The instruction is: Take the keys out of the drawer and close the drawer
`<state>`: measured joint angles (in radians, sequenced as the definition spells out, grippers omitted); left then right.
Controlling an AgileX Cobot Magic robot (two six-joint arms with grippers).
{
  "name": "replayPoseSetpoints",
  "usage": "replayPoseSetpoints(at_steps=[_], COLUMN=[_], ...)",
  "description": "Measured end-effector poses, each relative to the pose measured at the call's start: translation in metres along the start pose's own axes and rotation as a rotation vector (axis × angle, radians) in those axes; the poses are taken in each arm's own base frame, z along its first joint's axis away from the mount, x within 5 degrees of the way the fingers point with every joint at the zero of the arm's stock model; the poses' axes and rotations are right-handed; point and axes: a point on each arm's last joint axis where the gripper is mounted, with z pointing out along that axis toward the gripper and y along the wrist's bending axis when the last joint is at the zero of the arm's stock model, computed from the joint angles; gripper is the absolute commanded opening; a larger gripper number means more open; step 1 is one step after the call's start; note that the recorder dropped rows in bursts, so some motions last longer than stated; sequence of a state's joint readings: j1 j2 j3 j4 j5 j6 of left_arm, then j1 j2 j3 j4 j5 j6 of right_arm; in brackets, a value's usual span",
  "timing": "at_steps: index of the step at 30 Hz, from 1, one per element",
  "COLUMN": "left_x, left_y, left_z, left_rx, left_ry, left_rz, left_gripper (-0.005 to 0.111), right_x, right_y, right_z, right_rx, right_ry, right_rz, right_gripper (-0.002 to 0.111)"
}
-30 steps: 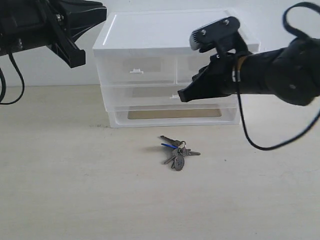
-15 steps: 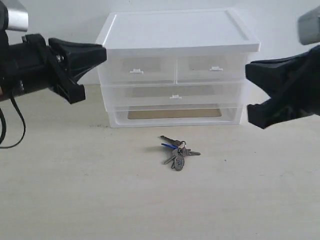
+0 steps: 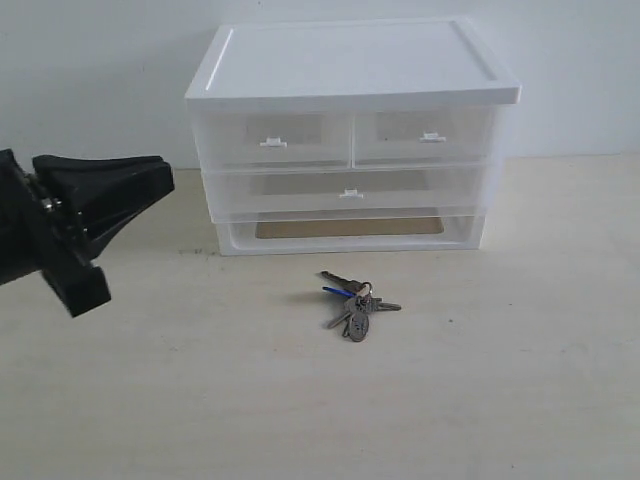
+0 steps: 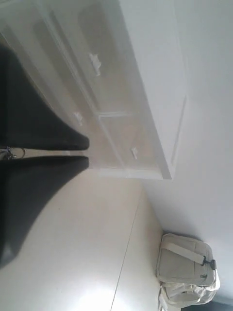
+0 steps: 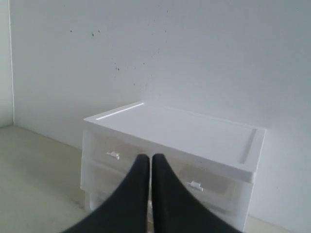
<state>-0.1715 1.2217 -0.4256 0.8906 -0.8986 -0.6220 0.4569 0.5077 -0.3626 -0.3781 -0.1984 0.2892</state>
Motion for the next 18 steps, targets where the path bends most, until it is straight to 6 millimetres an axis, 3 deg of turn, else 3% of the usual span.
replayPoseSetpoints(at_steps=[10, 18], left_x=[-0.027, -0.031], left_y=[-0.049, -0.084], left_z=[-0.066, -0.115], left_rx=[-0.016, -0.026], left_ry=[-0.217, -0.404], left_rz=[0.143, 0.196], left_gripper=[0.004, 0.004], right_x=[-0.001, 0.001], right_y=[-0.001, -0.002], right_z=[-0.006, -0.007], right_rx=[0.014, 0.022], right_ry=[-0.001, 0.027], right_rz=[0.001, 0.002], right_gripper=[0.0, 0.0])
